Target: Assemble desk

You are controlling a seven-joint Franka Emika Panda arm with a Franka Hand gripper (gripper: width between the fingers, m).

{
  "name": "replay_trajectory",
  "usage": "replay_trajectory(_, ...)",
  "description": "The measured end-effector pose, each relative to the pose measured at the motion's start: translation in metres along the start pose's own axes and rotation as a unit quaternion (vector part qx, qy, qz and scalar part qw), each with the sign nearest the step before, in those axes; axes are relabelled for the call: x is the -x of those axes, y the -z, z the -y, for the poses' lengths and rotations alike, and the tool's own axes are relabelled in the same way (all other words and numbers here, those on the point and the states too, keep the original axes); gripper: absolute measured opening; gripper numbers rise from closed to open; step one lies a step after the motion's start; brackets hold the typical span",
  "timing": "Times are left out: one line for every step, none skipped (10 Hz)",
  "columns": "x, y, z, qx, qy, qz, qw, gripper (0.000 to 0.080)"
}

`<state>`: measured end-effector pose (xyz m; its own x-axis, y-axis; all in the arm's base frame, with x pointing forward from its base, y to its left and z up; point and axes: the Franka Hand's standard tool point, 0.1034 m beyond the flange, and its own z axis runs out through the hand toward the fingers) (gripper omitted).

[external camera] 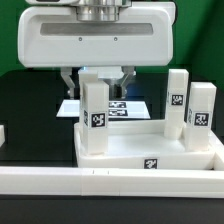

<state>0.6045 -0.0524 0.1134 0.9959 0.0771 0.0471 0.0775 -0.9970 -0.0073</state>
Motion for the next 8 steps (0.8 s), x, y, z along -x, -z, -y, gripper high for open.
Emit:
replay_trajectory(0.0000,0.0000,-0.0003,0.000,-0.008,0.000,1.000,0.0288)
replay_trajectory(0.0001,0.0000,-0.0004,0.000,-0.017,0.000,1.000,0.0288)
replay_trajectory(0.0001,-0.0001,-0.0005,0.000,-0.021,0.000,1.000,0.0288)
replay_trajectory(-0.0005,0.0001,-0.0013,-0.003,-0.073,0.001,0.997,0.0289)
replay_trajectory(-0.0012,0.0001,-0.0037,-0.004,-0.122,0.005,0.992,0.0289)
replay_trajectory(-0.0016,0.0000,-0.0057,-0.006,-0.167,0.008,0.986,0.0289)
replay_trajectory(-0.0016,-0.0006,-0.0075,-0.009,-0.229,0.009,0.973,0.0289)
replay_trajectory(-0.0014,-0.0008,-0.0087,-0.009,-0.274,0.009,0.962,0.0288)
